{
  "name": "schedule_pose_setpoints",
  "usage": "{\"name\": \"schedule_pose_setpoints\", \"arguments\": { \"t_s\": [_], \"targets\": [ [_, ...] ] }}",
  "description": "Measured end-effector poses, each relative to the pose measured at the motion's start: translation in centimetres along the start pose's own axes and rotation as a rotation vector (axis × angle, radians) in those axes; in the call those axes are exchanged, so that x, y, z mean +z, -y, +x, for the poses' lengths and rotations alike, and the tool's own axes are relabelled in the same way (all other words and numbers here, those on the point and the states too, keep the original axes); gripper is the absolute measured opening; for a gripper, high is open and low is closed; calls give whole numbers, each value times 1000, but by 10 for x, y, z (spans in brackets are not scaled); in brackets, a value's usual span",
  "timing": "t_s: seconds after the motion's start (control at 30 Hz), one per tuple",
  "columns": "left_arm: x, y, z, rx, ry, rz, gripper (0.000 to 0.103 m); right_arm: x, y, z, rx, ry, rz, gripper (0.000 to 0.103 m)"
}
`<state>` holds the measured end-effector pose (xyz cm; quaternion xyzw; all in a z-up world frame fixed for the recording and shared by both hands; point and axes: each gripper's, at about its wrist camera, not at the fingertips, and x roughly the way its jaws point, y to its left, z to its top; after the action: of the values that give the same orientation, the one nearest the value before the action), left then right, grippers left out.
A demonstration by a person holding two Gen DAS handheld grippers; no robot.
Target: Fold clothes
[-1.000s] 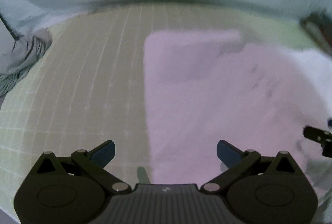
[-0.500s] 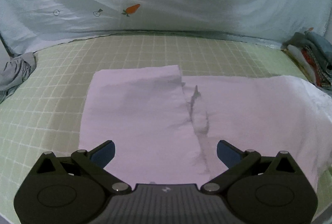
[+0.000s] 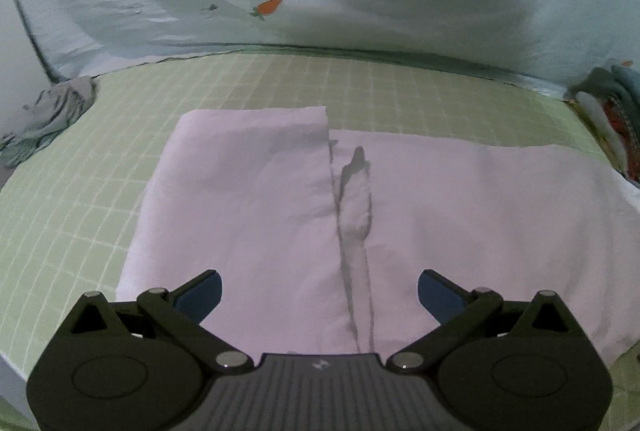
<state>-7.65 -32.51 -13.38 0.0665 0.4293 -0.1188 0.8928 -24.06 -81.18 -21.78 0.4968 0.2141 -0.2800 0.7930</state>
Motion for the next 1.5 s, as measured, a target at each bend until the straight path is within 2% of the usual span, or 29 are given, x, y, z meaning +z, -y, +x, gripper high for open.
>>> {"name": "schedule_pose_setpoints", "arguments": {
  "t_s": [0.03, 0.1, 0.13, 0.17, 0.2, 0.23, 0.27, 0.4, 0.53, 0.73, 0.83, 0.9, 0.97, 1.03, 1.1, 1.17, 1.37, 1.47, 1.5],
  "targets": [
    [-1, -1, -1, 7, -2, -11, 103, -1, -9, 3, -30, -19, -68, 101],
    [-2, -5, -3, 14, -7, -30, 103, -7, -28, 7, -125, -30, -218, 81],
    [-2, -7, -3, 17, -10, -40, 103, -11, -35, 7, -150, -28, -272, 61],
    [-3, -9, -5, 19, -11, -46, 103, -14, -39, 6, -149, -21, -302, 48],
    [-4, -10, -6, 22, -11, -49, 103, -17, -44, 5, -147, -15, -331, 43],
    [-5, -11, -8, 23, -10, -49, 103, -20, -48, 2, -146, -7, -352, 32],
    [-6, -13, -9, 24, -9, -49, 103, -23, -54, -2, -150, 8, -385, 25],
    [-9, -21, -13, 15, -14, -48, 103, -44, -96, -27, -147, 101, -637, 13],
    [-11, -32, -17, 7, -10, -46, 103, -74, -144, -48, -92, 185, -864, 11],
    [-15, -54, -21, -9, -6, -36, 103, -142, -204, -75, 53, 252, -1103, 12],
    [-15, -70, -24, -5, 0, -39, 103, -185, -222, -80, 136, 223, -1199, 12],
    [-15, -82, -24, -2, 2, -46, 103, -213, -228, -76, 181, 167, -1232, 12],
    [-15, -94, -23, -2, 2, -54, 103, -247, -227, -65, 211, 73, -1279, 16],
    [-15, -105, -20, -4, -2, -59, 103, -286, -220, -44, 197, -48, -1369, 18],
    [-15, -113, -19, -6, -6, -60, 103, -321, -204, -23, 131, -152, -1456, 20],
    [-14, -122, -18, -7, -9, -61, 103, -334, -197, -24, 105, -124, -1494, 20],
    [-12, -136, -11, -22, -15, -56, 103, -318, -221, -49, 115, -82, -1411, 16],
    [-7, -139, -5, -38, -23, -56, 103, -332, -217, -34, 56, -172, -1447, 29],
    [-6, -139, -3, -43, -26, -56, 103, -337, -211, -27, 31, -201, -1454, 30]
  ]
}}
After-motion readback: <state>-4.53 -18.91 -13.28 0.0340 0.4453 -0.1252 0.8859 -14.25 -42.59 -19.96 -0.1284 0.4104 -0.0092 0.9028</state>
